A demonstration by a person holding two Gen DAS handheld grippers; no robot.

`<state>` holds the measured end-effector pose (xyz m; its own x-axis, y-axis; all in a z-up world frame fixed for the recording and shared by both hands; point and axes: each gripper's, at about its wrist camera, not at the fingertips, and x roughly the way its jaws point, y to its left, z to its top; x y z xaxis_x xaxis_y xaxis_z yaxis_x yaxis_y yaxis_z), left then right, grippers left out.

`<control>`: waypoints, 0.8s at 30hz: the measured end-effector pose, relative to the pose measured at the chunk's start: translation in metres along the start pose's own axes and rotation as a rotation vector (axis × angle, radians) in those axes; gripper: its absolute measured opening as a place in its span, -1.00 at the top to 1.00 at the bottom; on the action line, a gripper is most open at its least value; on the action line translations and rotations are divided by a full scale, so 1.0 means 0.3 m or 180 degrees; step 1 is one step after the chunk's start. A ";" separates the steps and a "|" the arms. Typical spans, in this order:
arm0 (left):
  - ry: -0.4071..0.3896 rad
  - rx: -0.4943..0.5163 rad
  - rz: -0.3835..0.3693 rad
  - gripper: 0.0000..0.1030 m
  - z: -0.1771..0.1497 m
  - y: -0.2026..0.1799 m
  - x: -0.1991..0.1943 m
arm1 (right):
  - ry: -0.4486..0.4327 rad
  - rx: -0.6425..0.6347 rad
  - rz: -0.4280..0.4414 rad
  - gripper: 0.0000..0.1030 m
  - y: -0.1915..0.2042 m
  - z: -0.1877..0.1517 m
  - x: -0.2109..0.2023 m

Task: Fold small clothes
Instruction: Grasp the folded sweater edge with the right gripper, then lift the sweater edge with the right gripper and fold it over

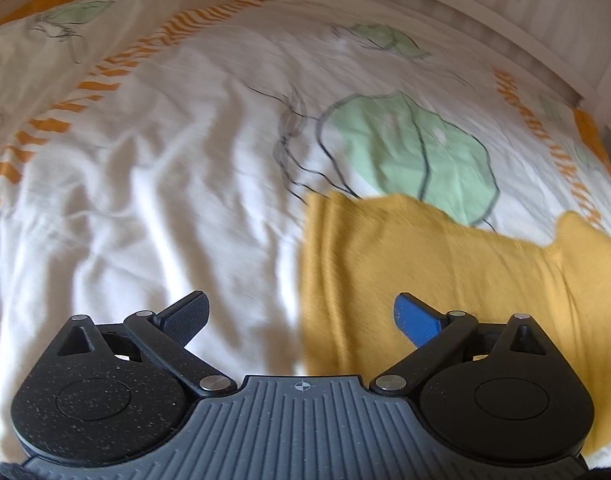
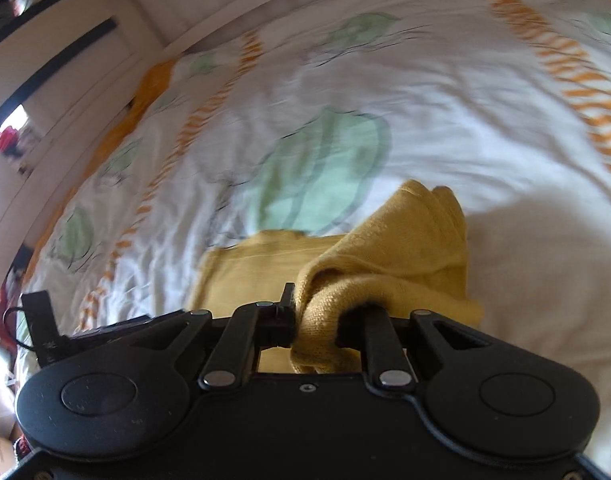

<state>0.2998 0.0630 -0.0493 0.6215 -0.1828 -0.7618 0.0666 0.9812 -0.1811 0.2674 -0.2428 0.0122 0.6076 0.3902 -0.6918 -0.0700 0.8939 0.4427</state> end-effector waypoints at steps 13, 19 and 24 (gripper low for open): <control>-0.0058 -0.0329 0.0047 -0.95 0.037 0.144 -0.034 | 0.0523 -0.0459 0.0004 0.56 0.351 -0.130 0.337; -0.0106 -0.0387 0.0056 -0.95 0.043 0.174 -0.051 | 0.0561 -0.0521 0.0025 -0.02 0.400 -0.154 0.385; -0.0127 -0.0504 0.0057 -0.95 0.048 0.203 -0.056 | 0.0291 -0.0707 0.0360 -0.05 0.450 -0.138 0.336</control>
<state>0.3046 0.1267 -0.0387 0.6522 -0.1598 -0.7410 -0.0666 0.9617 -0.2659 0.2865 -0.0738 -0.0214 0.5126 0.4998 -0.6982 -0.3116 0.8660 0.3911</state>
